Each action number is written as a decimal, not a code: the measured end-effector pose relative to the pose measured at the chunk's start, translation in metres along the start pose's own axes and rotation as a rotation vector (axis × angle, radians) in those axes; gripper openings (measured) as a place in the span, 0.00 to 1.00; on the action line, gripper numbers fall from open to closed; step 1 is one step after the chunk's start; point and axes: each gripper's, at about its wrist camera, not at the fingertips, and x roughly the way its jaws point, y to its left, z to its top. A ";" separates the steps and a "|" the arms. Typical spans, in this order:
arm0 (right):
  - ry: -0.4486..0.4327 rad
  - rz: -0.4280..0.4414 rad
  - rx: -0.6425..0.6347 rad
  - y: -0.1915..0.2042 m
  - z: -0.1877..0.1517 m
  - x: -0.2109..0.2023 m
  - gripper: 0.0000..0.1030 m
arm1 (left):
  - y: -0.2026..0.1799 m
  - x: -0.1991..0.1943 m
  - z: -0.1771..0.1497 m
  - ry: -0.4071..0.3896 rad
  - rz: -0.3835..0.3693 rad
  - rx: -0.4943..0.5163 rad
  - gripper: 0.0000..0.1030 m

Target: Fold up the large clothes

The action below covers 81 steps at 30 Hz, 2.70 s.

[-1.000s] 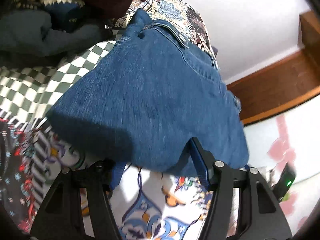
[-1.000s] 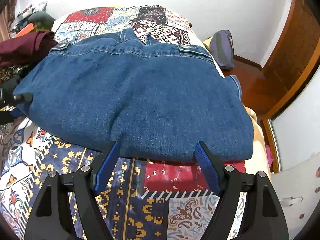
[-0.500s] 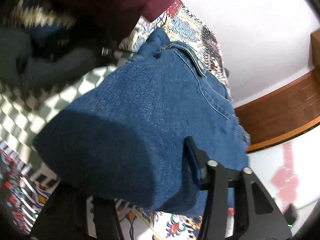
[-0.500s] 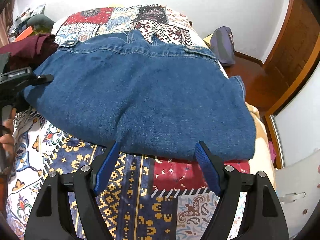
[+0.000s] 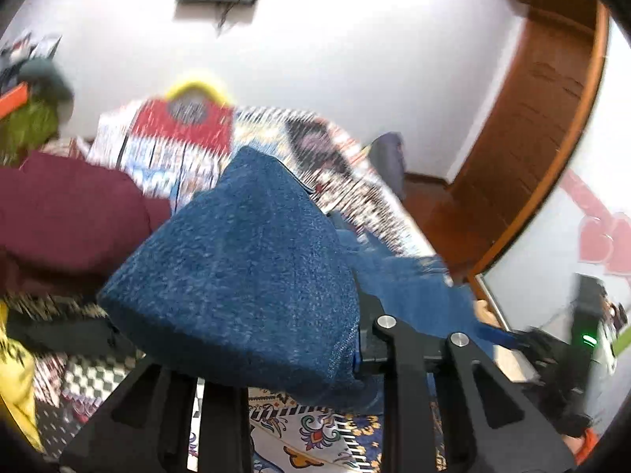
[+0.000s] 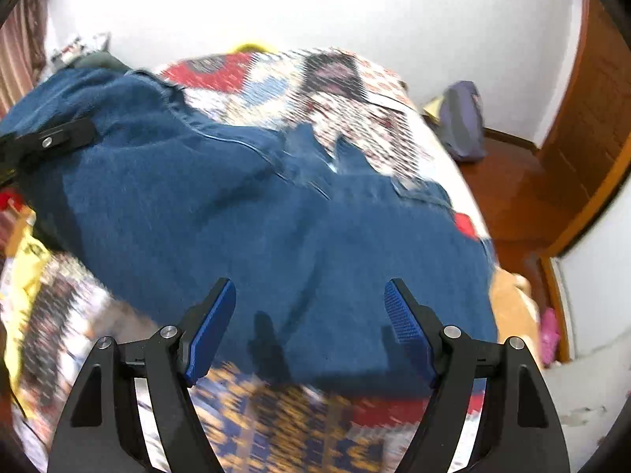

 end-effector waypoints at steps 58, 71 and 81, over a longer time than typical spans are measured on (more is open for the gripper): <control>-0.002 -0.064 0.194 -0.117 -0.073 -0.046 0.73 | -0.135 0.036 -0.099 0.330 -0.182 0.394 0.47; 0.149 0.049 0.227 -0.095 -0.098 0.026 0.77 | -0.021 0.070 -0.121 0.371 -0.033 0.130 0.57; 0.175 0.061 0.246 -0.106 -0.114 0.016 0.85 | -0.042 0.059 -0.129 0.328 0.037 0.267 0.60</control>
